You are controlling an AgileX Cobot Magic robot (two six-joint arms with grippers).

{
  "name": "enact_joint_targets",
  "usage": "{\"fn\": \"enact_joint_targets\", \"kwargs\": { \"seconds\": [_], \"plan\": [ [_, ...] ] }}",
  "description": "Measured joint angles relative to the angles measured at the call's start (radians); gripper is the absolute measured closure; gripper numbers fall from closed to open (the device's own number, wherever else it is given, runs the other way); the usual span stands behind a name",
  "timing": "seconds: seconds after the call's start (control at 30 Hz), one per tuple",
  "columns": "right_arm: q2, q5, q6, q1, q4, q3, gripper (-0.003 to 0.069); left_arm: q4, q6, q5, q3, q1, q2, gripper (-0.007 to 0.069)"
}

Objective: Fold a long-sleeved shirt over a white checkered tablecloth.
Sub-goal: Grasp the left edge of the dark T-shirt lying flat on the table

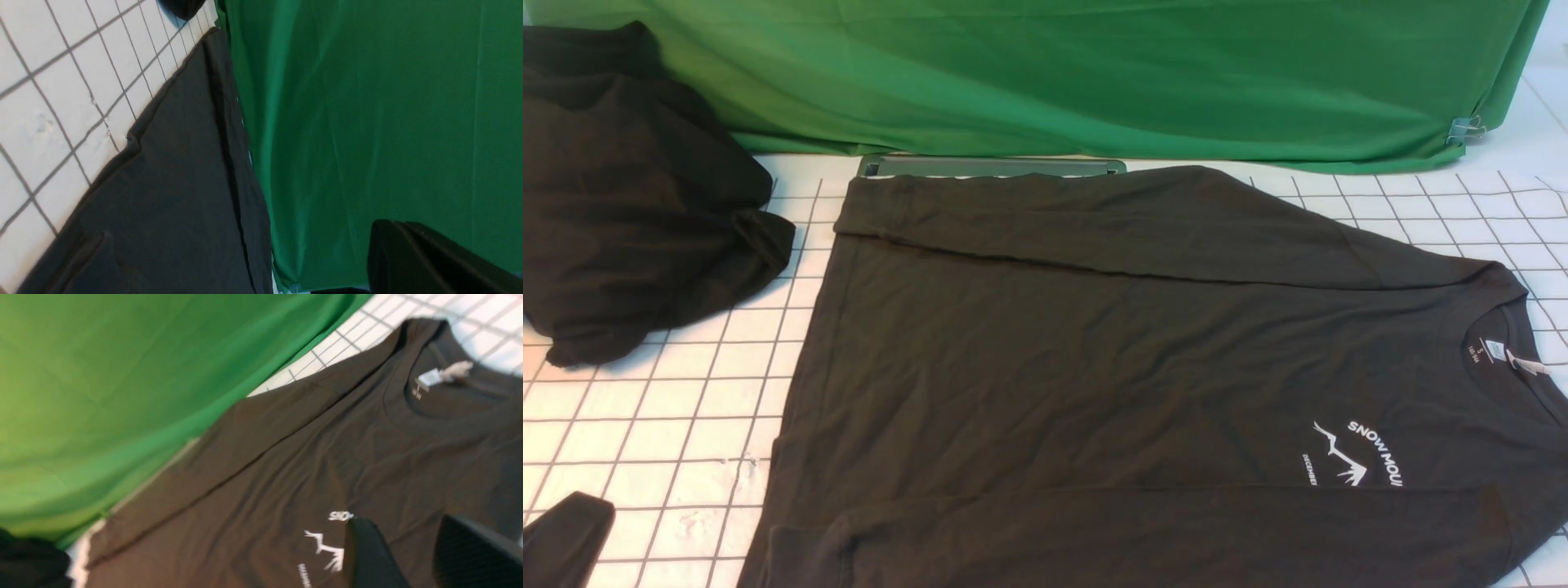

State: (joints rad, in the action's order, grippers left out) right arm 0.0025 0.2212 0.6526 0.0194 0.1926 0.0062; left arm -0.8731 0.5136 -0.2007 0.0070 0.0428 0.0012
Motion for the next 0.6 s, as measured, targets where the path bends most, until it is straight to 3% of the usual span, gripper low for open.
{"fn": "enact_joint_targets", "kwargs": {
  "seconds": [0.23, 0.4, 0.47, 0.6],
  "plan": [
    [0.000, -0.008, 0.036, 0.000, 0.019, 0.000, 0.0426, 0.044, 0.019, 0.020, 0.000, 0.000, 0.000, 0.0622],
    [-0.001, -0.047, -0.017, 0.005, 0.028, -0.063, 0.0535, 0.044, -0.040, 0.078, -0.024, 0.000, 0.000, 0.0622],
    [0.010, -0.075, -0.172, 0.009, 0.019, -0.197, 0.0624, 0.070, -0.164, 0.070, -0.145, 0.000, 0.003, 0.0622],
    [0.097, -0.014, -0.393, 0.009, 0.005, -0.411, 0.0648, 0.174, -0.255, -0.015, -0.349, 0.000, 0.096, 0.0622]
  ]
}}
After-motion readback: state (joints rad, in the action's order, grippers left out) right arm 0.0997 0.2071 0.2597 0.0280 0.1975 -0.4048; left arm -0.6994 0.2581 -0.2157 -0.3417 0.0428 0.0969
